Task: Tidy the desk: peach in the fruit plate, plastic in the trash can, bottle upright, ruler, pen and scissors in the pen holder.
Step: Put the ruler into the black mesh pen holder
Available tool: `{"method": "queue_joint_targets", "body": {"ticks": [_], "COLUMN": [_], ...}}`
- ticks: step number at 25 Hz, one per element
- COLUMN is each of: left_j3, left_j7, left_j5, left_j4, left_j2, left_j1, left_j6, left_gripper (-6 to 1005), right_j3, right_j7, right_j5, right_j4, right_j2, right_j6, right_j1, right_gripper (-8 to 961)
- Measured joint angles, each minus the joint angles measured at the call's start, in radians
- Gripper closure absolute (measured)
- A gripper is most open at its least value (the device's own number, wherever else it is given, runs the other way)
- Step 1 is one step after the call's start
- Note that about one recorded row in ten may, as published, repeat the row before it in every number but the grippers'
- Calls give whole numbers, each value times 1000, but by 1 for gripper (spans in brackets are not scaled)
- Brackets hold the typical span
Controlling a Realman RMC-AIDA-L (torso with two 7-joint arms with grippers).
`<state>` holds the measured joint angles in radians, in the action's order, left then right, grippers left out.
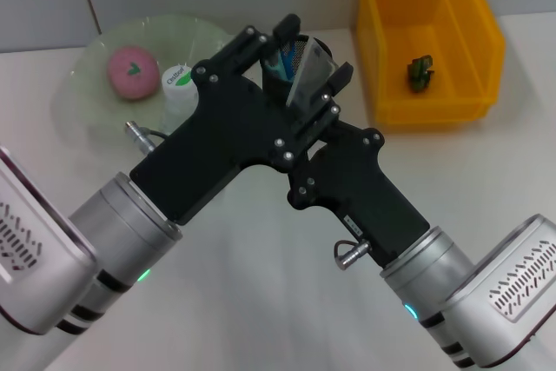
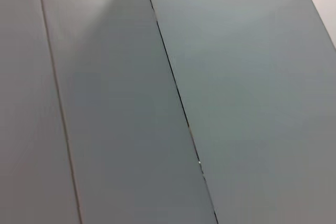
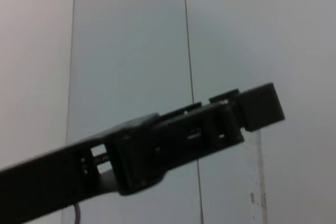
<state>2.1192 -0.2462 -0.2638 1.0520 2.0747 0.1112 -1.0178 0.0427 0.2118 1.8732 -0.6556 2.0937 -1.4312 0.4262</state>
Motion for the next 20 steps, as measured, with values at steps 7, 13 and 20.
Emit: {"method": "queue_joint_targets", "body": {"ticks": [7,13,20], "left_j3": [-46,-327,-729], "left_j7": [-124,-580,-688], "left_j5": [-17,-369,-731], "left_j4": [3,-84,-371], "left_j2": [-17,-73,-74], "left_j1": [-18,32,112], "left_j6": [-72,-227,-585], "left_gripper": [280,199,198], "right_j3": [59,183,235], "right_j7": [-3,-25,-103], "right_j5": [0,7,3], "right_j4": [39,138,244], "right_j2": [-3,-12,-11], "right_j6": [-10,-64,4], "right_j1": [-23,11,138], "right_gripper": [934,929,923]}}
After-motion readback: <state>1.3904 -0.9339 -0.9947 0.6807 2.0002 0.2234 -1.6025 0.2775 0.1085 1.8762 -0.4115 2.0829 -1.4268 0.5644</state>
